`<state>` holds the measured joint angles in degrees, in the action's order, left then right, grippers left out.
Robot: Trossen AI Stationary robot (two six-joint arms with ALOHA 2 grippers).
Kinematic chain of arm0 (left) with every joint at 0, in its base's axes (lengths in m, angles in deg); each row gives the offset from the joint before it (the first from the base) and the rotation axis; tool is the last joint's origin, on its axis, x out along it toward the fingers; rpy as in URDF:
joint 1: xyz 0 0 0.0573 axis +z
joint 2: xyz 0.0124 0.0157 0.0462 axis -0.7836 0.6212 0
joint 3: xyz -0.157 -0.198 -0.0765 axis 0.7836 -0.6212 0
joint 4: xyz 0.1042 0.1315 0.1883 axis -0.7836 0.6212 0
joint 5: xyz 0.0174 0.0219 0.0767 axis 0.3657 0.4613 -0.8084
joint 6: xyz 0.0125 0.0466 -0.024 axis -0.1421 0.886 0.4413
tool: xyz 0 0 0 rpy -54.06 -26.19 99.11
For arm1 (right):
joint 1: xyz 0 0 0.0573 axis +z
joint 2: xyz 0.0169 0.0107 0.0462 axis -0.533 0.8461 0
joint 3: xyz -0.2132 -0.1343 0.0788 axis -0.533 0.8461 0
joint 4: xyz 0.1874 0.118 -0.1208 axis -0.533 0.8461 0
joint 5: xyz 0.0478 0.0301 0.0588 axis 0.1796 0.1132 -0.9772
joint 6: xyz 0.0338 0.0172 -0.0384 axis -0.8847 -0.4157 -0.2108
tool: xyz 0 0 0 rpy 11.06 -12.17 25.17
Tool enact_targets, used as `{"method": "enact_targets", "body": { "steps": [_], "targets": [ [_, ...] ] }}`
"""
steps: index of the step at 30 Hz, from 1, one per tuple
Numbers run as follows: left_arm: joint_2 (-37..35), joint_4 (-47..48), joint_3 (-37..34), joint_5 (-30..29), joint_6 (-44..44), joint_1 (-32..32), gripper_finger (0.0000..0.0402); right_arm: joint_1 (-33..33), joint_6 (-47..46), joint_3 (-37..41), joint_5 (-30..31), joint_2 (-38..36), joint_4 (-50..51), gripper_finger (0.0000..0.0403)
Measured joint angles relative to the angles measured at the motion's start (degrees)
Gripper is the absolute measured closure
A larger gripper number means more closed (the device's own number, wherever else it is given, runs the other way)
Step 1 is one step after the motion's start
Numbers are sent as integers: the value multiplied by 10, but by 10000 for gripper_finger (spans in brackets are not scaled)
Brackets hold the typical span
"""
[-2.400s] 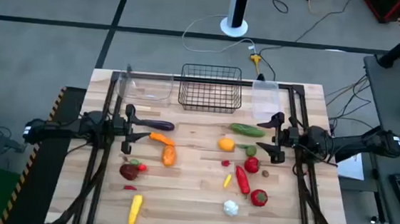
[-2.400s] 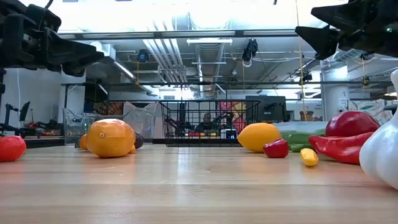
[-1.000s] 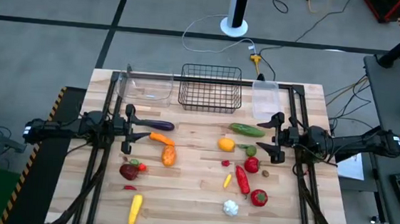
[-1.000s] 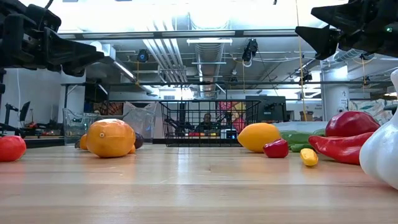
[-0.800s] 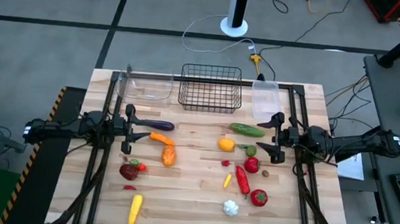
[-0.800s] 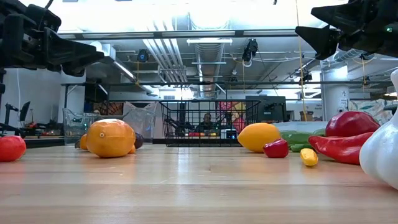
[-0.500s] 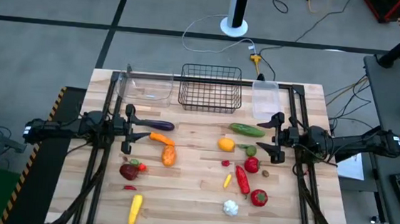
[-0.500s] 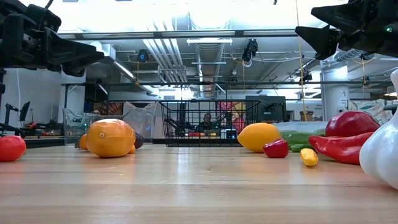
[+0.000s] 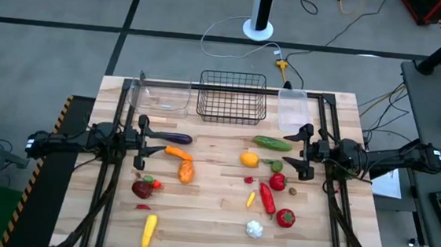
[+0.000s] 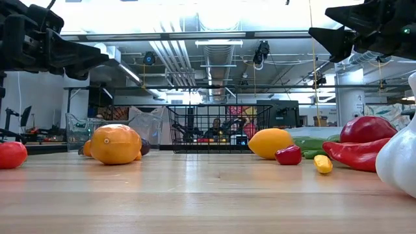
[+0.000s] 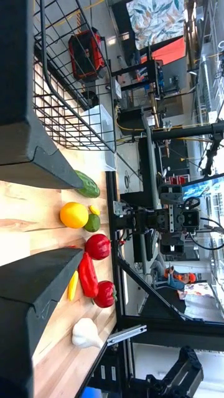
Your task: Sort produce into baskets
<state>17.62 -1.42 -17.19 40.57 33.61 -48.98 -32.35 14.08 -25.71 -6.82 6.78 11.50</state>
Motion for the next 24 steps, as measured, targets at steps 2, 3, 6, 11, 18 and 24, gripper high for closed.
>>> {"method": "enact_targets", "body": {
  "steps": [2,3,6,11,18,24],
  "targets": [
    [0,0,0,0,0,0,254,0,0,0,0,0,0,78],
    [0,0,0,0,0,0,254,0,0,0,0,0,0,78],
    [0,0,0,0,0,0,254,0,0,0,0,0,0,78],
    [0,0,0,0,0,0,254,0,0,0,0,0,0,78],
    [0,0,0,0,0,0,254,0,0,0,0,0,0,78],
    [0,-3,0,-2,3,0,254,0,-150,0,-2,0,-1,78]
  ]
}}
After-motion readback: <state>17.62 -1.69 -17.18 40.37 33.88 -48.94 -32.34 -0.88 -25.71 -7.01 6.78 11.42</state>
